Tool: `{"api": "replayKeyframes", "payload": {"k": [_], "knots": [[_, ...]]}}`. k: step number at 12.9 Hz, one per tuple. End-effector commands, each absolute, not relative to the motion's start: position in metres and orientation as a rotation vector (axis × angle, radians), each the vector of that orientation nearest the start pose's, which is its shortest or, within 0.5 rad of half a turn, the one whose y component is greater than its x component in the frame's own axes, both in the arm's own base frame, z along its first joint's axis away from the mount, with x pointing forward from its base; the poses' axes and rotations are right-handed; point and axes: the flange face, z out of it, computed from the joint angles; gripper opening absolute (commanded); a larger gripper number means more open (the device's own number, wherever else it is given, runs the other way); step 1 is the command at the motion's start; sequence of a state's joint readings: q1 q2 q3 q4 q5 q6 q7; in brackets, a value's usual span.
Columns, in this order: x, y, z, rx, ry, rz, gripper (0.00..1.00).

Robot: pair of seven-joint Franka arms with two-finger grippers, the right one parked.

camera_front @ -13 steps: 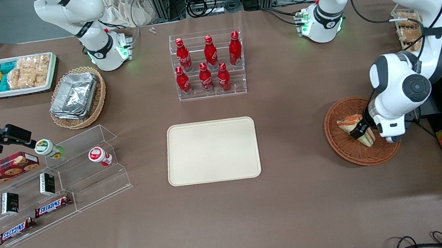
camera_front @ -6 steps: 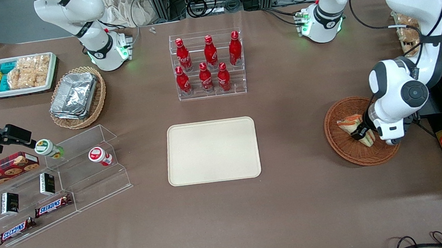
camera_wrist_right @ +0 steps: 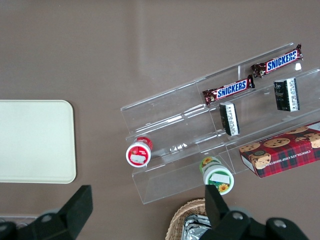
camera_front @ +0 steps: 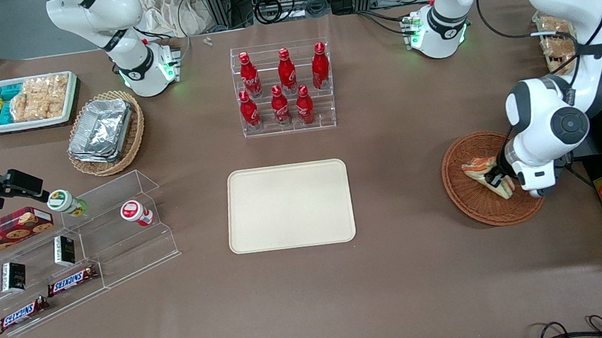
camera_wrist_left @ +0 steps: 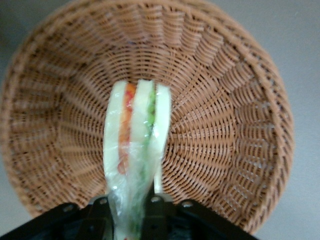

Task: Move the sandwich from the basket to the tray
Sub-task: 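Lift the sandwich and carry it over the cream tray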

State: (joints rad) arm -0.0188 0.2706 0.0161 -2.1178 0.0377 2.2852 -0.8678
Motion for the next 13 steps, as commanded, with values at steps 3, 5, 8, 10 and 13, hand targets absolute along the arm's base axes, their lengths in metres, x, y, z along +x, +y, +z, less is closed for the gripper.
{"api": "replayKeyframes", "payload": {"k": [3,5,8,10,13], "knots": [[0.599,-0.016,0.420,-2.741,-1.231,0.234,0.13],[0.608,-0.034,0.473,-2.780,-1.189,0.220,0.13],[0.604,-0.071,0.497,-2.873,-0.981,0.255,0.16],[0.598,-0.121,0.498,-2.939,-0.813,0.256,0.19],[0.582,-0.217,0.501,-3.028,-0.540,0.237,0.18]]}}
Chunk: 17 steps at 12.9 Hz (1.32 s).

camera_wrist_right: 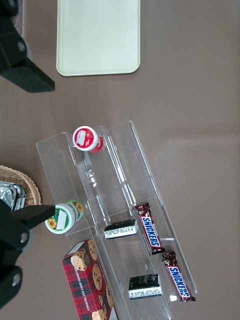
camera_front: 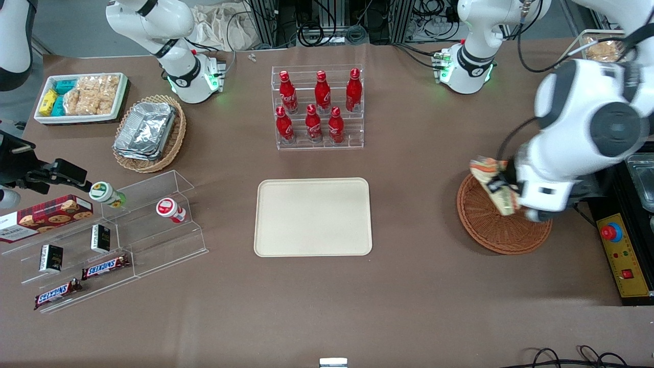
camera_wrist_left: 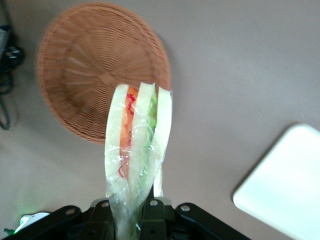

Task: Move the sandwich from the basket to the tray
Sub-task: 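Lift the sandwich and carry it over the cream tray, then lower the sandwich onto the tray and open the left gripper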

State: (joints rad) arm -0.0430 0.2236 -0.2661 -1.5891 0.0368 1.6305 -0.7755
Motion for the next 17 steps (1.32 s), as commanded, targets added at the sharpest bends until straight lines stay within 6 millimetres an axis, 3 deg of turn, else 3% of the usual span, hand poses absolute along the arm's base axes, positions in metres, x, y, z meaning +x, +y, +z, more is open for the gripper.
{"api": "replayKeyframes", "payload": {"k": [1,3,7,10,12,17], "knots": [[0.576,-0.245,0.495,-3.042,-0.461,0.233,0.21],[0.563,-0.306,0.470,-3.070,-0.325,0.207,0.22],[0.548,-0.393,0.383,-3.102,-0.125,0.208,0.22],[0.559,-0.414,0.331,-3.169,-0.117,0.177,0.22],[0.552,-0.435,0.301,-3.193,-0.070,0.161,0.22],[0.558,-0.440,0.251,-3.220,-0.068,0.130,0.23]]}}
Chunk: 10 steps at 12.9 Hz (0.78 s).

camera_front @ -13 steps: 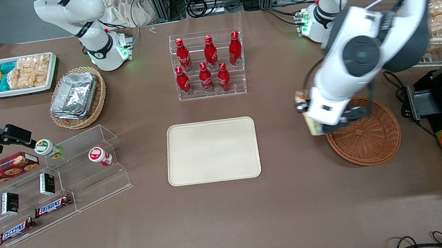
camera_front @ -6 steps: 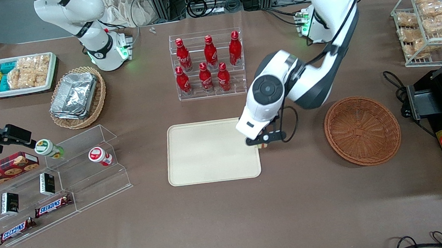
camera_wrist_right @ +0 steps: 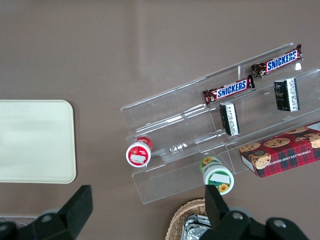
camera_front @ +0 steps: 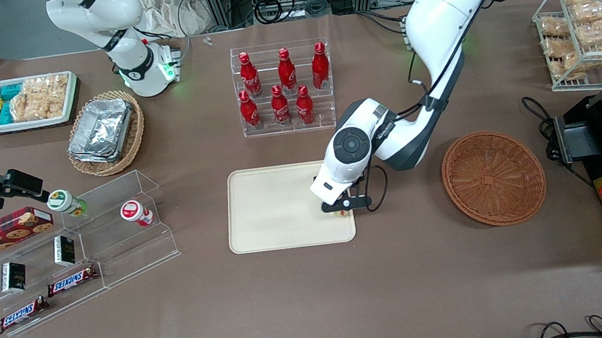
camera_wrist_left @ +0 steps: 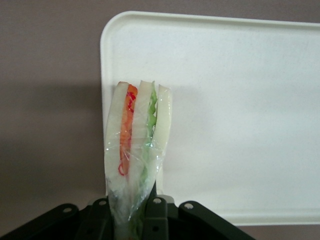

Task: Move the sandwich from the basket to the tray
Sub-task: 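Lower the sandwich onto the tray and open the left gripper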

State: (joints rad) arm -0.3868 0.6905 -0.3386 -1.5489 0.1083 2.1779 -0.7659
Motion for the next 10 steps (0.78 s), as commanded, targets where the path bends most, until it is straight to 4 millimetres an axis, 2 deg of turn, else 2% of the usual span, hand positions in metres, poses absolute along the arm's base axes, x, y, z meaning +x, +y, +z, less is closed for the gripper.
{"api": "replayKeyframes", "payload": {"k": [1,3,4,5,6,8,9,10], "knots": [[0.557,-0.440,0.243,-3.219,-0.069,0.140,0.26],[0.557,-0.440,0.231,-3.218,-0.072,0.154,0.38],[0.557,-0.439,0.229,-3.216,-0.068,0.157,0.67],[0.558,-0.439,0.233,-3.219,-0.073,0.149,0.99],[0.561,-0.437,0.242,-3.220,-0.094,0.137,1.00],[0.561,-0.427,0.281,-3.190,-0.214,0.133,1.00],[0.557,-0.421,0.305,-3.151,-0.222,0.155,1.00],[0.558,-0.406,0.335,-3.114,-0.221,0.160,1.00]]}}
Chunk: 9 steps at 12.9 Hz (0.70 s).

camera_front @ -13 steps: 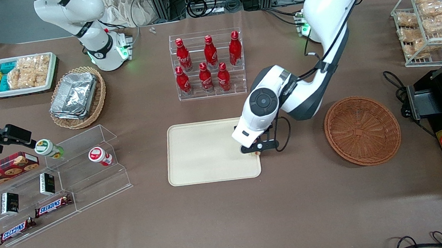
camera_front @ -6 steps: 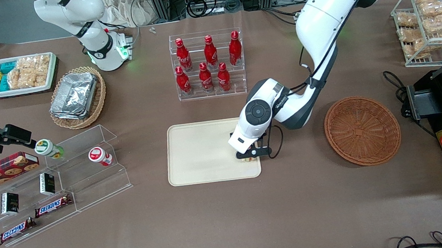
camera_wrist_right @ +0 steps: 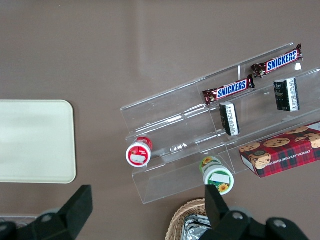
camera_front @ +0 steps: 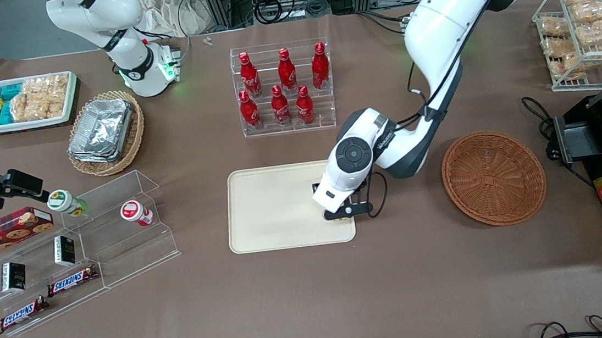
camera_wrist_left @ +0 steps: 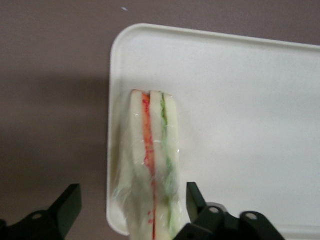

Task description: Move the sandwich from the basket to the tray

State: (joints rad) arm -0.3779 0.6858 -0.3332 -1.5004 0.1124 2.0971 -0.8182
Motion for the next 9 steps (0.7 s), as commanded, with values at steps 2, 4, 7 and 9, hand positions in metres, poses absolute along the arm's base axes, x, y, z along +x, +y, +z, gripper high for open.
{"api": "replayKeyframes", "payload": {"k": [2,4,7,9], "knots": [[0.566,-0.357,0.386,-3.062,-0.233,0.176,1.00],[0.577,-0.296,0.431,-3.051,-0.062,0.208,1.00],[0.590,-0.204,0.480,-3.043,0.092,0.250,1.00],[0.596,-0.143,0.505,-3.046,0.211,0.247,1.00]]}}
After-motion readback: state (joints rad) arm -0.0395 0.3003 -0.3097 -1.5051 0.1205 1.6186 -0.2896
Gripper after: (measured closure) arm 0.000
